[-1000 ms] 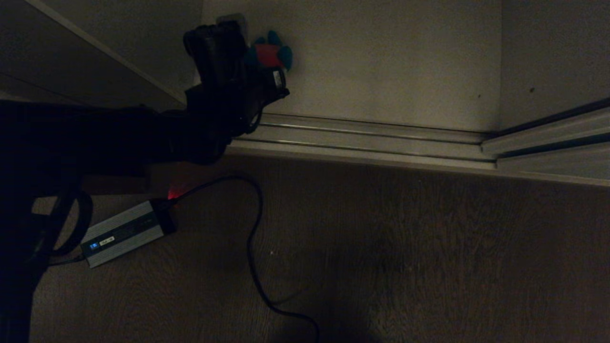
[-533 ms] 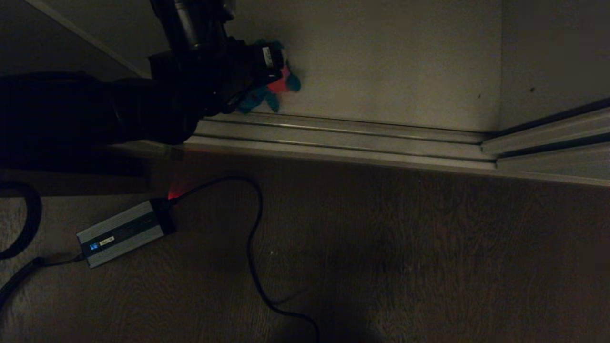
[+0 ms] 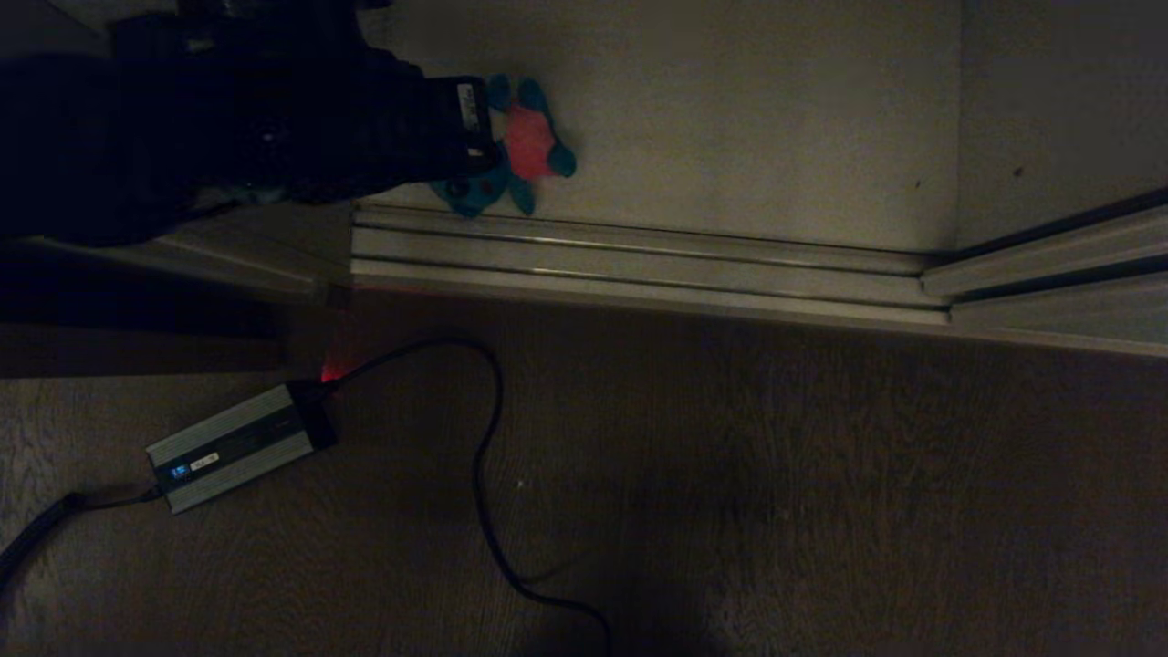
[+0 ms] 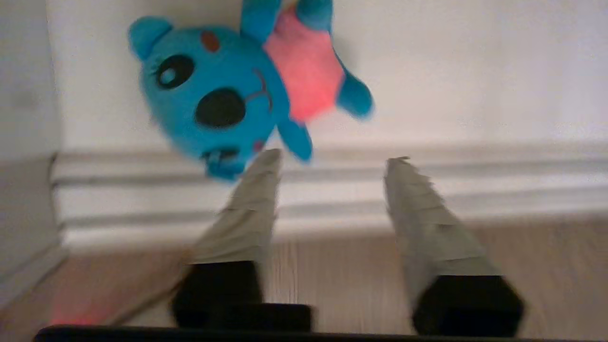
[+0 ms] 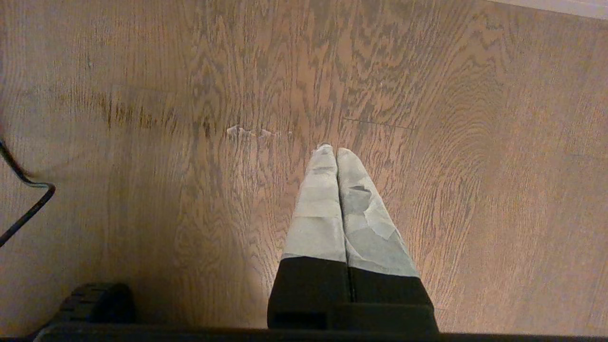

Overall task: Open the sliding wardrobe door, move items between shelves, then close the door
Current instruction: Place the blue doll on the lower shelf, then place the pink doll on the lower shelf

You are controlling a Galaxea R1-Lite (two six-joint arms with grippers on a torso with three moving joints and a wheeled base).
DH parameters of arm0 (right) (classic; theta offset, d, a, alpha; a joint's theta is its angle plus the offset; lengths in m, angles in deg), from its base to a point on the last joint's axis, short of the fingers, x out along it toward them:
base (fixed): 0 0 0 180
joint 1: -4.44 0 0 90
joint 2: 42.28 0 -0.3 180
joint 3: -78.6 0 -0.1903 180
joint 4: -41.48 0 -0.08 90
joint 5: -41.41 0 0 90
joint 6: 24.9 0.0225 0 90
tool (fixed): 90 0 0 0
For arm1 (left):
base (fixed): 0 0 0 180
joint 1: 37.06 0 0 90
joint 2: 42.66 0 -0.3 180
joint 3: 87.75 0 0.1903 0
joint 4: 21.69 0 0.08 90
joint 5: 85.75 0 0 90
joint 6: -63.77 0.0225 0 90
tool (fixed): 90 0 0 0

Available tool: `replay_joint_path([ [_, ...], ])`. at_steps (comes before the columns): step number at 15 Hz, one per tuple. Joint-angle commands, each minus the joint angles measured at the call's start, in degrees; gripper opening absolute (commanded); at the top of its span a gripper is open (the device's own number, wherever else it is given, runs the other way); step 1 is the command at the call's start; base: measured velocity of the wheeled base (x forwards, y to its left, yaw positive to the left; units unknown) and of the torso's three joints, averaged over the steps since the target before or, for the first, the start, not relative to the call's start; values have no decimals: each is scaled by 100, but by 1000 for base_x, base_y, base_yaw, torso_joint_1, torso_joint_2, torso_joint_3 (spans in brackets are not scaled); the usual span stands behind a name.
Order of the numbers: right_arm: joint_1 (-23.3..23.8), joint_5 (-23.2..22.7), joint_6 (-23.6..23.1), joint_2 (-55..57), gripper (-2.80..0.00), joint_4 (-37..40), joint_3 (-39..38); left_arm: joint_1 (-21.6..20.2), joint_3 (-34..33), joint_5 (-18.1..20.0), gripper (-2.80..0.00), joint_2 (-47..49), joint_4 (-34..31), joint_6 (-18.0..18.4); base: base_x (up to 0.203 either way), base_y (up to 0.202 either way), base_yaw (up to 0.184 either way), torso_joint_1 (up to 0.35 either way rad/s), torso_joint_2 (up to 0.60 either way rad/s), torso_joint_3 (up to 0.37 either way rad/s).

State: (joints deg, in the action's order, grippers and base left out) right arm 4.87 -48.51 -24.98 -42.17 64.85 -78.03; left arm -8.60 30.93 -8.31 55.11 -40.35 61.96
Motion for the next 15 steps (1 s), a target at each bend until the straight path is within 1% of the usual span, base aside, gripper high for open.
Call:
replay_joint_path([
  [1,0,1,-1,-2,-280,0,-26,64,-413,29,-280,-1110,-512,-33,0,0,0,0,0,0],
  [4,0,-4,-1,-2,-280,0,-26,56,-993,90,-280,-2179,-1396,-72,0,0,0,0,0,0],
  [6,-8,1,-1,-2,-280,0,-26,-70,-1238,188,-280,-2814,-1851,-67,0,0,0,0,0,0],
  [8,0,1,-1,-2,-280,0,-26,-222,-1572,527,-280,-3415,-2226,-60,0,0,0,0,0,0],
  [10,0,1,-1,-2,-280,0,-26,-387,-2060,960,-280,-4042,-2618,-58,0,0,0,0,0,0],
  [11,0,1,-1,-2,-280,0,-26,-564,-2307,1192,-280,-4339,-2771,-55,0,0,0,0,0,0],
  [13,-6,1,-1,-2,-280,0,-26,-1225,-2685,1813,-280,-4823,-2989,-29,0,0,0,0,0,0],
  [14,0,-4,-1,-2,-280,0,-26,-1461,-2762,2030,-280,-4986,-3132,16,0,0,0,0,0,0],
  [15,0,1,-1,-2,-280,0,-26,-1692,-2785,2114,-280,-5148,-3260,68,0,0,0,0,0,0],
])
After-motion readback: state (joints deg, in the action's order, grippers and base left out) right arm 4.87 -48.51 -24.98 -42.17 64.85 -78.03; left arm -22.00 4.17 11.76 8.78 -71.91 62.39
